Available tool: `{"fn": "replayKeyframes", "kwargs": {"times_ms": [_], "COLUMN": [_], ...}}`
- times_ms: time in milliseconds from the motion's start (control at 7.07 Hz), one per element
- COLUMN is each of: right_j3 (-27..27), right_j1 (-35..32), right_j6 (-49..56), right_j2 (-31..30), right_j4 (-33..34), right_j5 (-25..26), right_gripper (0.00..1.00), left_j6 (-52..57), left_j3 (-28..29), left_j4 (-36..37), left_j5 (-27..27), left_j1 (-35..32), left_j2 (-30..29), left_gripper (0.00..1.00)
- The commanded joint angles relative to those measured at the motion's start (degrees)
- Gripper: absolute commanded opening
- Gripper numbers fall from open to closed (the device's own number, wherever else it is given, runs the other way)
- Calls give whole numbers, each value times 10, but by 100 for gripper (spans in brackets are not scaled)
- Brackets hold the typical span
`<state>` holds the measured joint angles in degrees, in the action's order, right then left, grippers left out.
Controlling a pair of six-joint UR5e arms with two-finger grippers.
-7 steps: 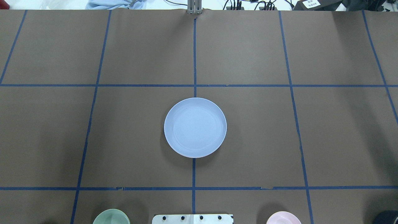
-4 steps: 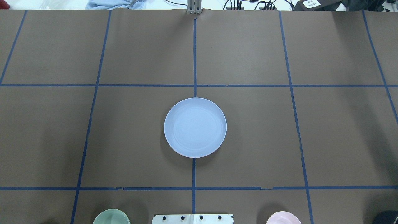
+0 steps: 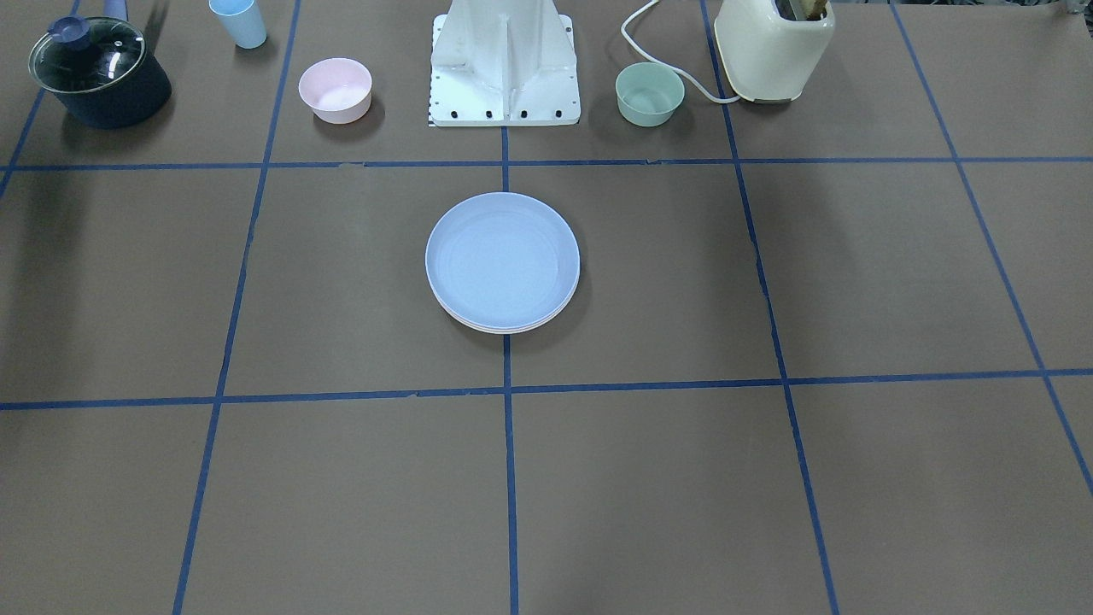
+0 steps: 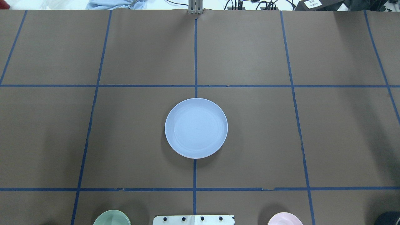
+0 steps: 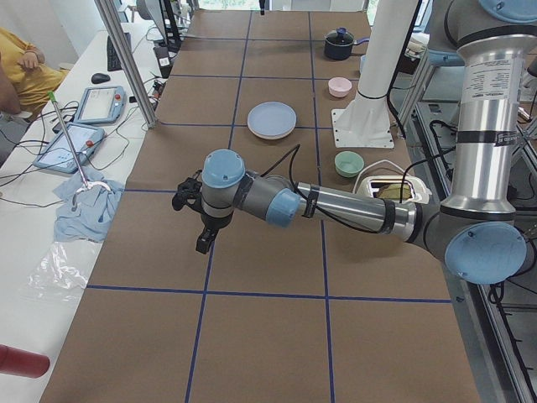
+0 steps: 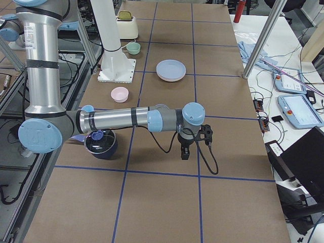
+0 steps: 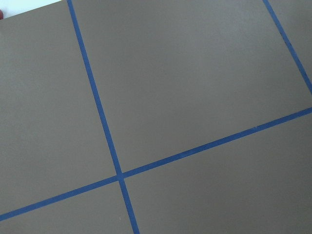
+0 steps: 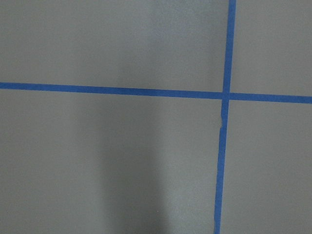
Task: Stack three plates with pink and blue
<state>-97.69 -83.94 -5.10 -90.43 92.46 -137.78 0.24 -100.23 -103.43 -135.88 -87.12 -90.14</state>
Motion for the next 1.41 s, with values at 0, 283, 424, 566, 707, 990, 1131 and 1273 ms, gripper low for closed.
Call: {"fn": "replayKeyframes", "kwargs": {"times_ms": [0, 283, 424, 566, 707, 990, 1131, 1273], "right_j3": [4, -31, -31, -40, -45, -43, -71, -52], "right_j1": [0, -19, -19, -22, -23, -28, -33, -33], "right_j6": [-1, 0, 1, 3, 0, 0, -2, 0], "right_j2": [-3, -33, -34, -36, -36, -40, -40, -38], "right_j4": [0, 0, 0, 0, 0, 0, 0, 0], "right_j5": [0, 1, 11, 11, 14, 12, 13, 23], "right_gripper": [100, 100, 100, 100, 100, 100, 100, 100], "left_j6": [0, -2, 1, 3, -3, -3, -4, -6], "left_j3": [-21, -50, -48, -68, -121, -139, -138, -139], "left_j4": [1, 3, 0, 2, 9, 16, 16, 15], "left_j5": [1, -2, 0, -5, -4, -2, 2, 2], "left_j1": [-2, -1, 1, -3, -2, -1, 2, 1], "left_j2": [3, 17, 35, 50, 78, 77, 74, 74], "left_gripper": [99, 99, 99, 99, 99, 100, 99, 100]}}
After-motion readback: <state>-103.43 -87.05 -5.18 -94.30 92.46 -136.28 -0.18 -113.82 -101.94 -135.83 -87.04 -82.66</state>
